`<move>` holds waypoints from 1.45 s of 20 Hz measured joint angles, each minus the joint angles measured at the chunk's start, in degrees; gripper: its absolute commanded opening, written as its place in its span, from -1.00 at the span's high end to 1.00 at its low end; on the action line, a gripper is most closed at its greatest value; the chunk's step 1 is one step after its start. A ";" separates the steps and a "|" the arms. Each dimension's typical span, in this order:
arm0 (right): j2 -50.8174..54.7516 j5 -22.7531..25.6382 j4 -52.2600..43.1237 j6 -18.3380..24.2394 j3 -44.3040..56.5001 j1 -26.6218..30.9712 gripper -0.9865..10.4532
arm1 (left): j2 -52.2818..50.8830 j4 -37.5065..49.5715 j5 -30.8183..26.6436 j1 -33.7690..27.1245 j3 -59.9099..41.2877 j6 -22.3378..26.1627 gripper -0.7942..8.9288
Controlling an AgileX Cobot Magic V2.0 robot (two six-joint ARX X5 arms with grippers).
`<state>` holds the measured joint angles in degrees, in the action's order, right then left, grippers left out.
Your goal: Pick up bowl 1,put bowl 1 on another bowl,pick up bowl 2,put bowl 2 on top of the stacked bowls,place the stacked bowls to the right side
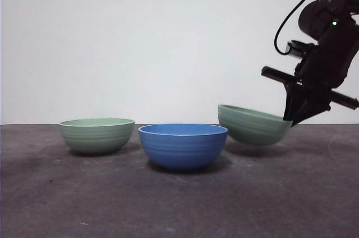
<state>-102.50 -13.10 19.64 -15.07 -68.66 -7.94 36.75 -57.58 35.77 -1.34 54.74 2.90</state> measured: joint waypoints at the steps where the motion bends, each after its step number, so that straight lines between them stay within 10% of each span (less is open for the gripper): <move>1: 2.08 0.00 0.07 0.00 0.00 -0.35 0.86 | 0.00 -0.02 0.00 0.00 0.00 0.00 -0.21; 8: 12.96 -1.22 4.11 1.57 -0.59 -9.81 0.86 | 0.00 0.02 0.00 0.17 0.00 0.00 -0.21; 15: 8.85 7.37 4.81 2.69 -0.57 -20.68 0.86 | 0.00 0.02 -1.29 2.75 0.02 0.00 -0.21; 29: 1.11 8.83 4.94 3.34 -0.55 -21.70 0.67 | 0.94 -0.11 -2.84 4.59 0.00 -0.11 -0.21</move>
<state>-101.38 -4.27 24.58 -11.73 -69.21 -29.65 37.69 -57.69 32.93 3.25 54.74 2.79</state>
